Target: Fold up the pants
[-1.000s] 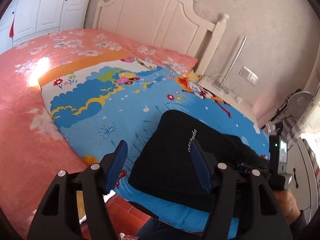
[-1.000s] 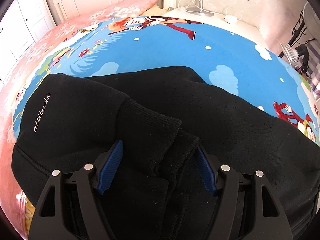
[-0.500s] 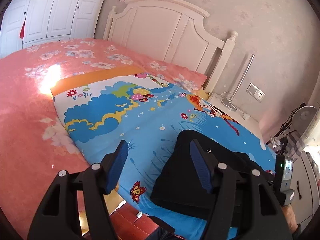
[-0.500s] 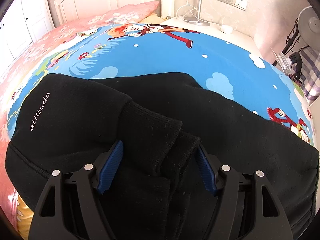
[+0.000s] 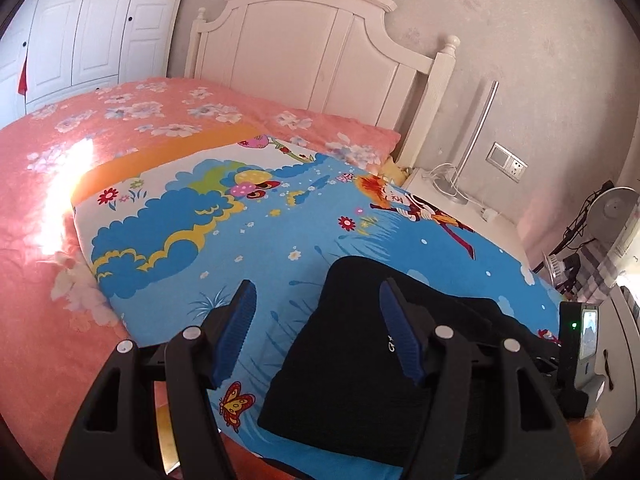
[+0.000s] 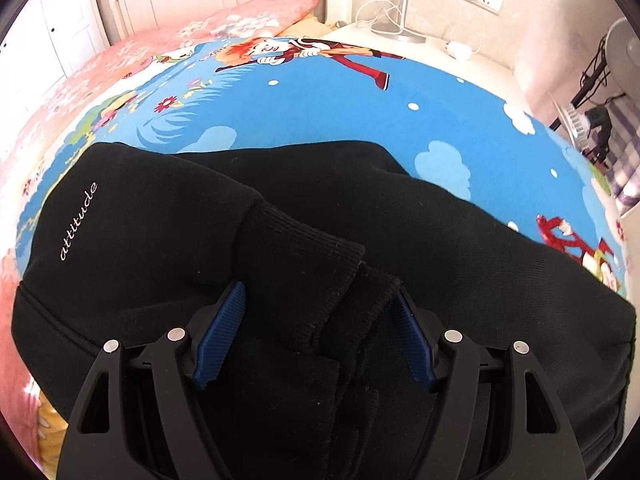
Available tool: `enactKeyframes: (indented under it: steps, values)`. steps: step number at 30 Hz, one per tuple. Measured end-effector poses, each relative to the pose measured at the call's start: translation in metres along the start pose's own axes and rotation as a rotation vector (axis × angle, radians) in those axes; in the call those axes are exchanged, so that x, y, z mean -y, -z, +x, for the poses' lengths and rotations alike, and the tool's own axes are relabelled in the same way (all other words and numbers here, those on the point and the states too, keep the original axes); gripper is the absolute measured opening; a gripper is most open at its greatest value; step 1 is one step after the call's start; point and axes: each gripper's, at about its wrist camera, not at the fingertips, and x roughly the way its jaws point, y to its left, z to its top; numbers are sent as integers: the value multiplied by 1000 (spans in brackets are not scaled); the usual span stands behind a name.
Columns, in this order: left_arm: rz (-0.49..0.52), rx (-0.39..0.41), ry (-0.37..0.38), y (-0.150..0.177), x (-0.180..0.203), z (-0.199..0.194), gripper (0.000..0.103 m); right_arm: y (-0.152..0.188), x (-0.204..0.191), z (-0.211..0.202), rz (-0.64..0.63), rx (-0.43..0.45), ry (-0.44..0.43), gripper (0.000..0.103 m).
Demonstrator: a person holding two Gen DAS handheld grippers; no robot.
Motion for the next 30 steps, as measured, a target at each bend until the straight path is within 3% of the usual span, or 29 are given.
enactKeyframes:
  steps: [2,3,4,6,8,11,15,18,20,24,27,29,30]
  values:
    - [48,44,8,6,-2,0,64,7,-5,-1,-39,41,0,68]
    - [56,25,-27,7,-4,4,63,8,-4,-1,-38,46,0,68]
    - [6,-22,-26,4,-10,6,60,8,1,-3,-14,36,-9,68]
    - [-58,7,33,-2,-16,-2,61,5,3,-3,-12,14,-25,68]
    - [12,49,-21,-4,-10,-9,61,4,2,0,-24,24,-29,68]
    - [-7,8,-26,7,-14,-6,61,7,5,0,-8,33,-43,68]
    - [46,-43,-81,20,-8,17,61,7,6,2,-1,31,-61,68]
    - [52,-91,-82,18,-1,38,61,4,9,6,-4,8,-96,69]
    - [64,-81,-90,14,7,40,61,2,10,8,-2,-7,-110,70]
    - [66,-42,-53,8,18,37,61,-1,12,5,1,37,-58,70]
    - [106,36,-9,6,24,31,61,4,13,12,-15,42,-108,71]
    - [134,18,-14,8,30,39,61,9,15,11,-6,64,-112,71]
    - [100,-17,4,8,27,43,61,11,15,10,-1,67,-107,71]
